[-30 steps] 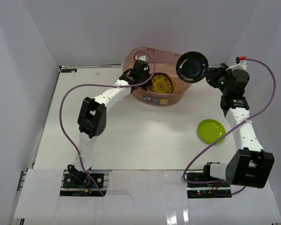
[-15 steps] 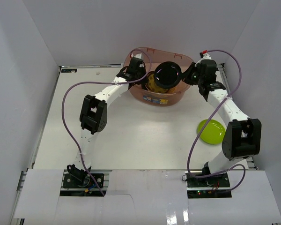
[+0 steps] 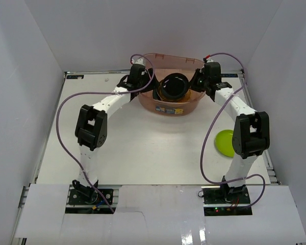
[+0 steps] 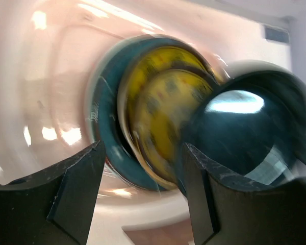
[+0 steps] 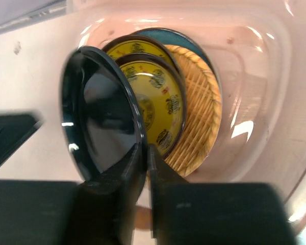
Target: Place the plates into the plastic bin on the countertop
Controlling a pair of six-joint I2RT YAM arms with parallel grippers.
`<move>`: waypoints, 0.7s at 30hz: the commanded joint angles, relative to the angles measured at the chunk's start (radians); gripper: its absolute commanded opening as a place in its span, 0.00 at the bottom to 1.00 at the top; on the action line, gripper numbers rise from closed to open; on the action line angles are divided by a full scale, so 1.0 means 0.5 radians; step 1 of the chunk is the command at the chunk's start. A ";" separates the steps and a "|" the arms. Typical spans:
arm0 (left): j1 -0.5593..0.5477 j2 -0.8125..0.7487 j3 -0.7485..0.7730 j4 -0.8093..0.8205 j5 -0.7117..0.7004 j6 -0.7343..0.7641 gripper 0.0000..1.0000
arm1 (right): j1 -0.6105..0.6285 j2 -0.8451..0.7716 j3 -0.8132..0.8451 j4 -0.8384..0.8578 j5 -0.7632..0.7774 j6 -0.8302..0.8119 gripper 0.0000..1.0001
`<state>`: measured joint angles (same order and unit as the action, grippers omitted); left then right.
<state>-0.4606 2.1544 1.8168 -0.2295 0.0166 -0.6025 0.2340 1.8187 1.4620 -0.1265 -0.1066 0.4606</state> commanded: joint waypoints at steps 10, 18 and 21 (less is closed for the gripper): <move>-0.671 -1.167 -1.332 0.536 -0.266 -0.148 0.70 | 0.020 -0.142 0.316 -0.094 -0.041 -0.133 0.79; -0.928 -1.143 -1.220 0.557 -0.481 -0.016 0.69 | -0.054 -0.737 0.092 -0.106 -0.045 -0.121 0.27; -1.097 -0.984 -1.057 0.545 -0.405 -0.022 0.69 | -0.115 -1.050 -0.046 -0.103 -0.023 -0.075 0.08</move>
<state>-0.9199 1.6238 1.1912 0.0212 -0.1917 -0.6342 0.2058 1.4437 1.4845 -0.1921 -0.1287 0.4126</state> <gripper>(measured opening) 0.695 0.094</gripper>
